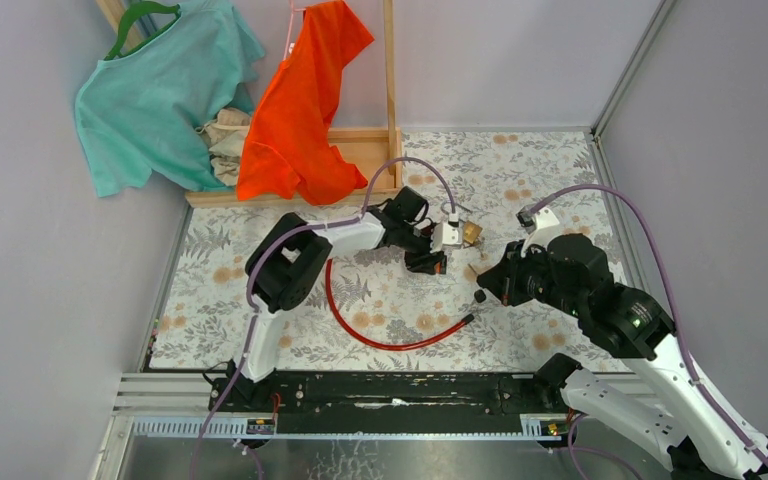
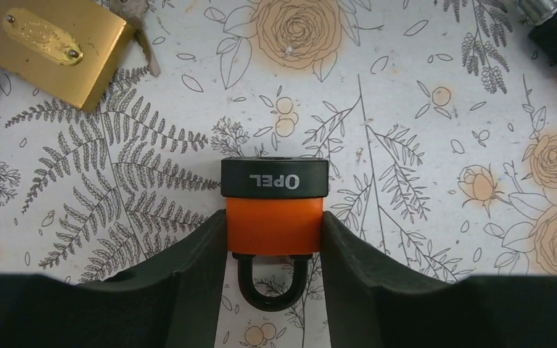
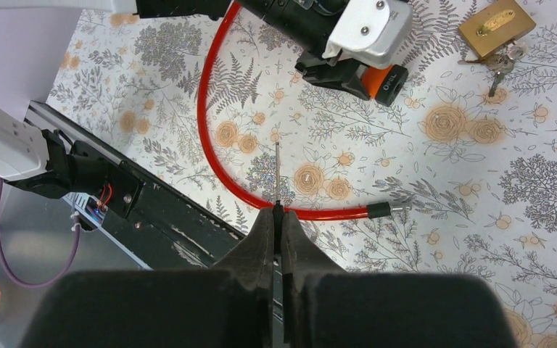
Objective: Unlock with the key
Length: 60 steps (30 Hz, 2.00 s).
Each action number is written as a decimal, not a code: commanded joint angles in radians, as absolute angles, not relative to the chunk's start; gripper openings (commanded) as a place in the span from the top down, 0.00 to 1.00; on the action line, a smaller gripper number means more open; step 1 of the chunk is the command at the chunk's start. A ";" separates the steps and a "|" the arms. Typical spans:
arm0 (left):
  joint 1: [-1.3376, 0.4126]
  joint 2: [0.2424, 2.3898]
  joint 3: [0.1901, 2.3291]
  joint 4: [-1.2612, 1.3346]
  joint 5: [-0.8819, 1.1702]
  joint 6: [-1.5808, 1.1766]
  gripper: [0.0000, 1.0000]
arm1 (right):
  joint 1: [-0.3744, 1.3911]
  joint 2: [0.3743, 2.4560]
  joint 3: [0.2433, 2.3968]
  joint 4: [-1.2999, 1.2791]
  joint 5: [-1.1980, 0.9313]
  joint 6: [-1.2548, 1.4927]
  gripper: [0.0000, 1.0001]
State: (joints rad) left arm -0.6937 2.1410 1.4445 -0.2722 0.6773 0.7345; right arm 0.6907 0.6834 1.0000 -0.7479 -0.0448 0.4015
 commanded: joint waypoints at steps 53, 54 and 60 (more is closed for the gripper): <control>-0.764 0.859 0.936 -0.267 0.508 1.279 1.00 | 0.689 1.001 1.224 -0.517 -0.573 0.271 1.00; -0.763 0.859 0.934 -0.271 0.507 1.289 1.00 | 0.689 1.007 1.229 -0.514 -0.575 0.268 1.00; -0.768 0.868 0.937 -0.273 0.504 1.303 1.00 | 0.696 1.053 1.266 -0.501 -0.595 0.262 1.00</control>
